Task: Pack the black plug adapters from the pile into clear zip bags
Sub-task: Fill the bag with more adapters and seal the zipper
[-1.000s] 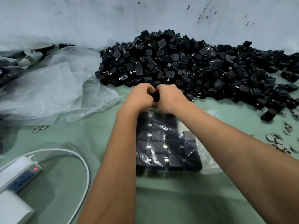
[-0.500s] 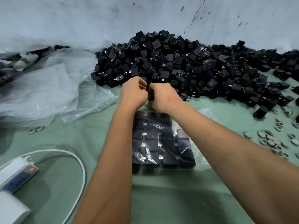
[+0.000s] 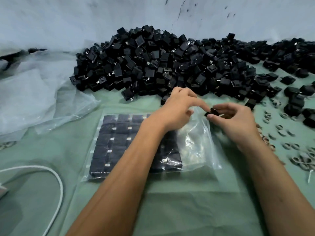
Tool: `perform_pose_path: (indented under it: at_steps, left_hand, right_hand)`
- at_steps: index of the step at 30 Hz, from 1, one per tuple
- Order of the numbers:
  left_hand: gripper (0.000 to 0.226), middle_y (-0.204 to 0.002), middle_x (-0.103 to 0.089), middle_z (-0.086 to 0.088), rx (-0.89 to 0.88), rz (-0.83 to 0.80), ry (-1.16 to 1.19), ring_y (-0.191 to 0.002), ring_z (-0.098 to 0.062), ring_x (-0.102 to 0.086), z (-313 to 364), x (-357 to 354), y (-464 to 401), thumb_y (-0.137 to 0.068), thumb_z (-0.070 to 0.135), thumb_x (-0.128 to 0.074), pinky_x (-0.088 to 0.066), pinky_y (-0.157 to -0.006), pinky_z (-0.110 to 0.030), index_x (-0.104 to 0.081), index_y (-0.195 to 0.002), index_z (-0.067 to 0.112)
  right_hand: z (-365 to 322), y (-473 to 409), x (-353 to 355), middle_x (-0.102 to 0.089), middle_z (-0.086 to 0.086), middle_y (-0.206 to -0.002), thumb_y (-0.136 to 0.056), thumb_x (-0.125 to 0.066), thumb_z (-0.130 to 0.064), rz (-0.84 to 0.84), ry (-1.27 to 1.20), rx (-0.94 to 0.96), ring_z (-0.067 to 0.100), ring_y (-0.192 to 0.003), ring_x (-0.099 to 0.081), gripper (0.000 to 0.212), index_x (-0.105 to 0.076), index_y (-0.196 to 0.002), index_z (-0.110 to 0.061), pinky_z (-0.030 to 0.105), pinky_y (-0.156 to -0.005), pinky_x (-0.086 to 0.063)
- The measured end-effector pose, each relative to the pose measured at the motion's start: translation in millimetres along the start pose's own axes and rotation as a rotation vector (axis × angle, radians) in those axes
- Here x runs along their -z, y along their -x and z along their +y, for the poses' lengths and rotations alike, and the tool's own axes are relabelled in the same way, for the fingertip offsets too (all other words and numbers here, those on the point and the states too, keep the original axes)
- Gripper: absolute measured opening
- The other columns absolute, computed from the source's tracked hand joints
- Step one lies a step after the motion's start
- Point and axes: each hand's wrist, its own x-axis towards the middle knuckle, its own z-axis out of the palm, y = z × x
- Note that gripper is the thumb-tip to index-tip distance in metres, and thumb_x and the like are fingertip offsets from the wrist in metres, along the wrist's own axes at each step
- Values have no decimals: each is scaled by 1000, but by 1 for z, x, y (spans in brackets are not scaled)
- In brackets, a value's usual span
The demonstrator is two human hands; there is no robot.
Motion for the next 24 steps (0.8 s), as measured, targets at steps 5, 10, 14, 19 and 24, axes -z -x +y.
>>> perform_pose_path:
  at_steps: [5, 10, 14, 19, 24]
  left_hand:
    - [26, -132, -49, 4, -59, 17, -59, -135, -15, -28, 1, -2, 2, -97, 11, -67, -25, -115, -32, -77, -98, 35]
    - [16, -125, -55, 5, -74, 110, -72, -125, -16, -37, -3, 10, 2, -87, 18, -79, -27, -107, -24, -80, -97, 31]
    - [17, -123, -59, 4, -100, 154, -55, -119, -18, -45, 0, 15, 1, -82, 16, -84, -35, -105, -30, -82, -93, 29]
    - [19, -120, -63, 5, -120, 197, 19, -117, -17, -51, 4, 22, 2, -78, 13, -86, -37, -99, -25, -81, -86, 30]
    - [17, -117, -66, 2, -109, 181, 71, -113, -12, -55, 6, 27, 4, -80, 8, -83, -45, -93, -20, -82, -90, 21]
  right_hand:
    - [9, 0, 5, -76, -17, -88, -76, -90, -10, -251, 27, 153, 2, -67, -67, 37, -78, -109, -22, 12, -66, -51]
    - [7, 2, -2, -66, -4, -66, -79, -89, -11, -406, -100, 213, 10, -62, -55, 36, -77, -111, -24, 32, -61, -44]
    - [-1, 10, -14, -72, 24, -86, -79, -88, -12, -421, -193, 291, 43, -73, -68, 30, -78, -106, -22, 61, -72, -58]
    - [-6, 20, -29, -78, -2, -83, -80, -86, -11, -324, -148, 356, 22, -75, -75, 21, -80, -94, -25, 45, -69, -61]
    - [-11, 25, -42, -78, -2, -85, -80, -77, -3, -357, -120, 360, 21, -79, -76, 25, -80, -91, -25, 51, -75, -62]
